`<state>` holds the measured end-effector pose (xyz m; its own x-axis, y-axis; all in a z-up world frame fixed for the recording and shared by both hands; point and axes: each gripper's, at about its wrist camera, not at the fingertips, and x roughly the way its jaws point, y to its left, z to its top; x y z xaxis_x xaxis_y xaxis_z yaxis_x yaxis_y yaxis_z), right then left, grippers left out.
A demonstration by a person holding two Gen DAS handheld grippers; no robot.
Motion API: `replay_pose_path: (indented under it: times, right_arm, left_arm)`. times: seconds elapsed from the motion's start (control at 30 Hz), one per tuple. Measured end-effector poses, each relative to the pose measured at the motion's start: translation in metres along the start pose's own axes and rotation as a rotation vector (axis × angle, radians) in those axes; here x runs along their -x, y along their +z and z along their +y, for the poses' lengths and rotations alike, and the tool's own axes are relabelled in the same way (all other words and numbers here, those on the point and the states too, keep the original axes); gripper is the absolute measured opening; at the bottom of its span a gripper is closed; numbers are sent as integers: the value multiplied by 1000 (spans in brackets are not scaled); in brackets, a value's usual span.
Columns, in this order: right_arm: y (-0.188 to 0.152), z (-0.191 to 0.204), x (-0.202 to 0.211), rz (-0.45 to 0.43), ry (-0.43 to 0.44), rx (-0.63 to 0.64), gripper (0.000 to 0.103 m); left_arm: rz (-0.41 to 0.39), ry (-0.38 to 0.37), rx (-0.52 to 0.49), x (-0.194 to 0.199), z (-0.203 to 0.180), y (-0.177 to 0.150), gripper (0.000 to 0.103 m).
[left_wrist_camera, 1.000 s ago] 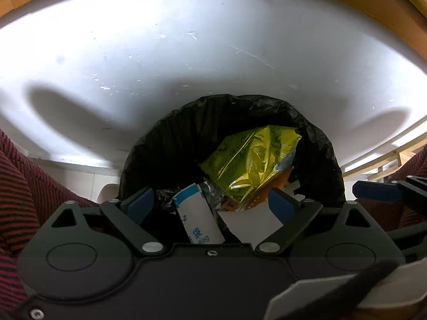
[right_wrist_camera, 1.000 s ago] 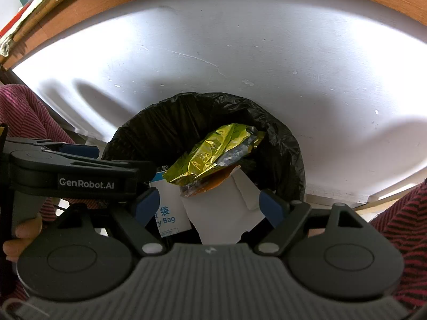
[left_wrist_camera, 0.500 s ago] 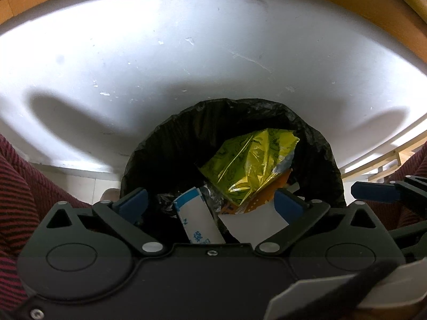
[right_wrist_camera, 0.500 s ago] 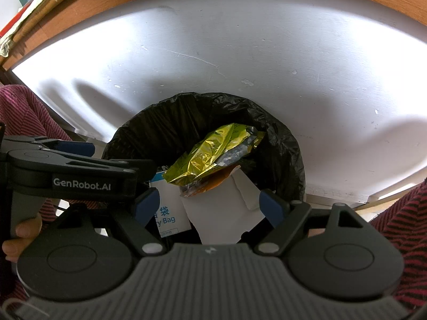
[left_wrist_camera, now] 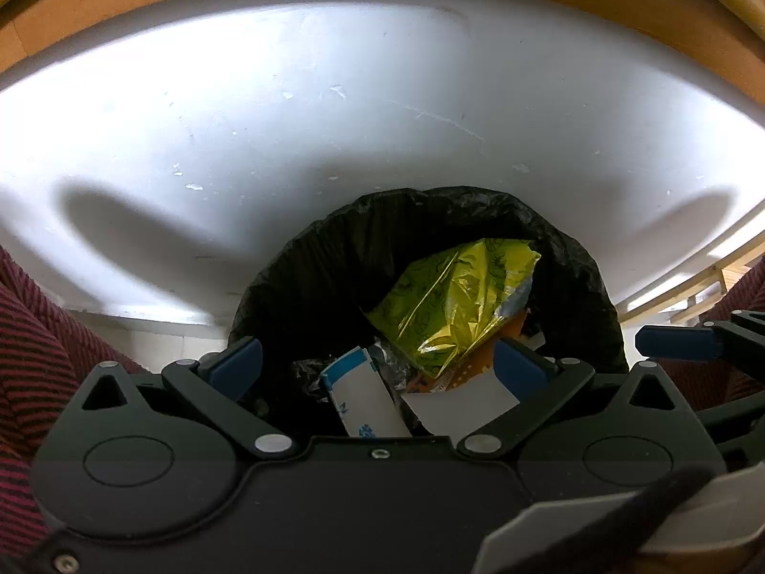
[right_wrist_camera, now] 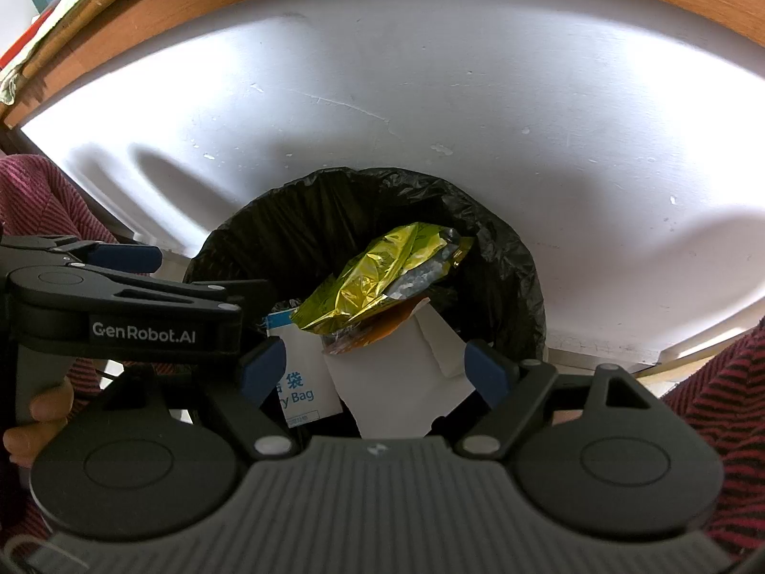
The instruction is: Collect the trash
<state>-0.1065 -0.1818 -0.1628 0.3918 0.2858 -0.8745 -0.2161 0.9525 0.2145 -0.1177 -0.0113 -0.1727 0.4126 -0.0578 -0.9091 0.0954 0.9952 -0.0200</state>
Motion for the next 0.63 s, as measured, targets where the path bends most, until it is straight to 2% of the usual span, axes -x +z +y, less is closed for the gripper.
replay_pose_path:
  times: [0.63]
  right_arm:
    - [0,1,0,-3,-4,-7,89]
  left_arm:
    - [6,9,9,-3,5,0,103]
